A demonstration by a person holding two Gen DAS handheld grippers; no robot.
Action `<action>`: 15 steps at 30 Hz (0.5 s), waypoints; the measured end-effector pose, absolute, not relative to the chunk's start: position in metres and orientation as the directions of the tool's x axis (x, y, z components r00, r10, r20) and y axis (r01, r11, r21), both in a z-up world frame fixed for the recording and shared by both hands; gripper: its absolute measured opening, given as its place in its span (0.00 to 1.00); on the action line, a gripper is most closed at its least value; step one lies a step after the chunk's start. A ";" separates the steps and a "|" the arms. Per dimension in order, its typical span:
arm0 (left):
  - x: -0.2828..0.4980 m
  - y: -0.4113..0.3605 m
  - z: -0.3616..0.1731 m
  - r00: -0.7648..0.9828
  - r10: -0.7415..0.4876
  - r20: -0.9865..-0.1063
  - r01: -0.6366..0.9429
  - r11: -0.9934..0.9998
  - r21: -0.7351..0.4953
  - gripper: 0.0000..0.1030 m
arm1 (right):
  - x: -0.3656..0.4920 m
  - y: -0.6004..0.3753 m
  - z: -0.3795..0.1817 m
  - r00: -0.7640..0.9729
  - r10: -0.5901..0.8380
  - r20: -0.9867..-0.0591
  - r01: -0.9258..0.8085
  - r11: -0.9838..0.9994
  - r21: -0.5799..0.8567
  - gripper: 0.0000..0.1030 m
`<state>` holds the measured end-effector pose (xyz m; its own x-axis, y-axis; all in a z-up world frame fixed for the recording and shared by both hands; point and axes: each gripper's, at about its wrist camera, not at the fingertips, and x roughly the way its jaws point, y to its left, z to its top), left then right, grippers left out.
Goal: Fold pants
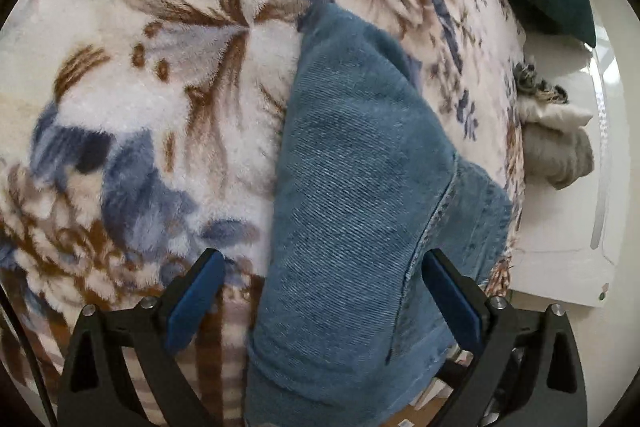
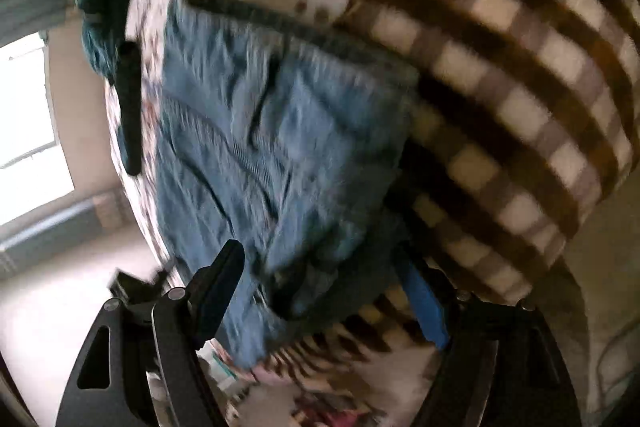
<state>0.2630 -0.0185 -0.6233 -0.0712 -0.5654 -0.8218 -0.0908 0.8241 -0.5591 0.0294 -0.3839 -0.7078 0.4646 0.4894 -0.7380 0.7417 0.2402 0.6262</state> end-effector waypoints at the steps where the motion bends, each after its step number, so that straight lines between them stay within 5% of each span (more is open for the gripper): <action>1: 0.264 -0.021 -0.625 -0.073 -0.567 -0.821 -0.083 0.823 -0.561 0.98 | 0.031 -0.387 -0.709 0.444 0.477 -0.759 0.753 0.262 0.604 0.79; 6: 0.268 -0.034 -0.638 -0.106 -0.561 -0.821 -0.049 0.828 -0.559 1.00 | 0.038 -0.390 -0.732 0.396 0.537 -0.745 0.748 0.282 0.600 0.83; 15: 0.269 -0.038 -0.643 -0.111 -0.578 -0.809 -0.025 0.815 -0.579 1.00 | 0.036 -0.387 -0.743 0.543 0.651 -0.530 0.559 0.191 0.807 0.89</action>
